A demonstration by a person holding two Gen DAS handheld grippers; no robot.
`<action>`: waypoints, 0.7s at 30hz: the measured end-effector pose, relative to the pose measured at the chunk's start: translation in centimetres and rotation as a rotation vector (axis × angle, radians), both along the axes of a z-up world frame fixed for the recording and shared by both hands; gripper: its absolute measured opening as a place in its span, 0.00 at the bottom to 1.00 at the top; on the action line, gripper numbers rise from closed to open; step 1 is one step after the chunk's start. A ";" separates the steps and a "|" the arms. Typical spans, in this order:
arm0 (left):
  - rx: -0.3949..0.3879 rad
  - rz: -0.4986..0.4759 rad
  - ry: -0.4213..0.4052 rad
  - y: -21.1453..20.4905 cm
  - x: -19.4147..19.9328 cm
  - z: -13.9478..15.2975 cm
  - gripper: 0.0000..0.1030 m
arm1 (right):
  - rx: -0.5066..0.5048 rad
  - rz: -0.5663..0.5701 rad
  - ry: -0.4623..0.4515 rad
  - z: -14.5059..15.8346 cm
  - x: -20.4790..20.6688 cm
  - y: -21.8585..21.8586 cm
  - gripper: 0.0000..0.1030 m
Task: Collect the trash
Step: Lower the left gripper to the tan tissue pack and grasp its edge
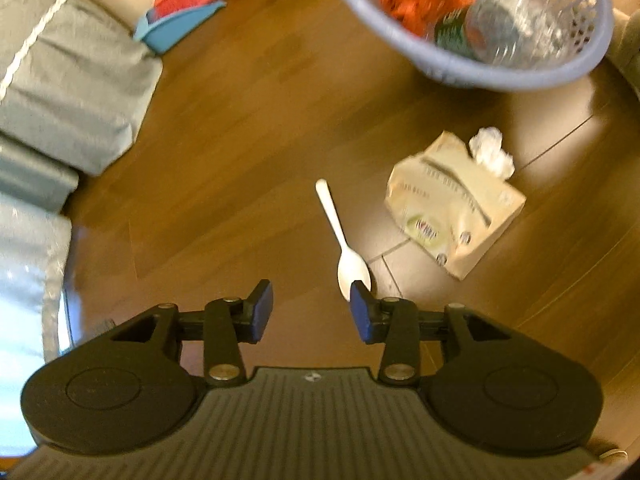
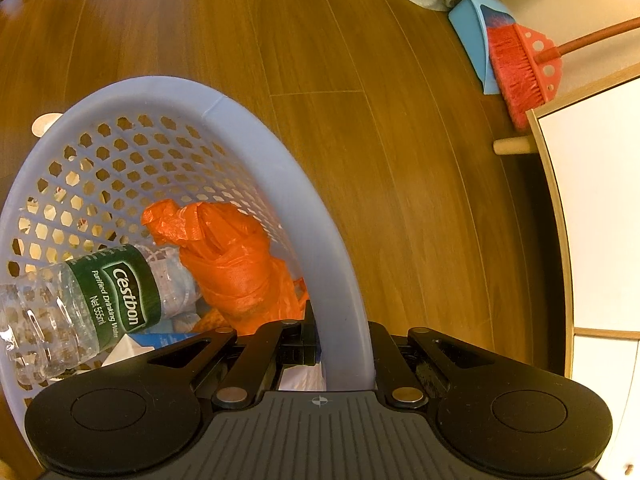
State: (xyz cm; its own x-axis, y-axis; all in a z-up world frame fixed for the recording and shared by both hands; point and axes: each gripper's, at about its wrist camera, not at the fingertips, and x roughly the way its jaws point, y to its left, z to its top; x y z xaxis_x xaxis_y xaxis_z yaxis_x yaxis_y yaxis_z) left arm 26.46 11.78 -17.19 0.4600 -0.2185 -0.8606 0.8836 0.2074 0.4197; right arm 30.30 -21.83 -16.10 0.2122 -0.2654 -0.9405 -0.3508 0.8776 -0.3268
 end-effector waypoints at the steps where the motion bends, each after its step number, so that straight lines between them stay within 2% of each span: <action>1: -0.002 0.014 0.012 0.3 0.3 -0.6 0.38 | 0.000 0.000 0.000 0.0 0.0 0.0 0.00; 4: -0.022 0.038 0.053 0.7 0.3 -2.0 0.43 | 0.001 -0.001 0.001 0.0 0.0 0.0 0.00; 6: -0.050 0.036 0.085 0.7 0.0 -2.7 0.50 | 0.000 0.001 0.000 0.0 0.0 0.0 0.00; 9: -0.083 0.023 0.134 0.1 -0.8 -3.8 0.54 | -0.001 0.004 -0.001 0.0 0.0 0.0 0.00; 15: -0.108 -0.092 0.203 -1.9 -3.4 -6.5 0.63 | -0.002 0.008 -0.002 0.0 0.0 0.1 0.00; 21: -0.089 -0.174 0.252 -3.7 -4.8 -9.4 0.62 | -0.003 0.009 -0.002 0.0 0.1 0.1 0.00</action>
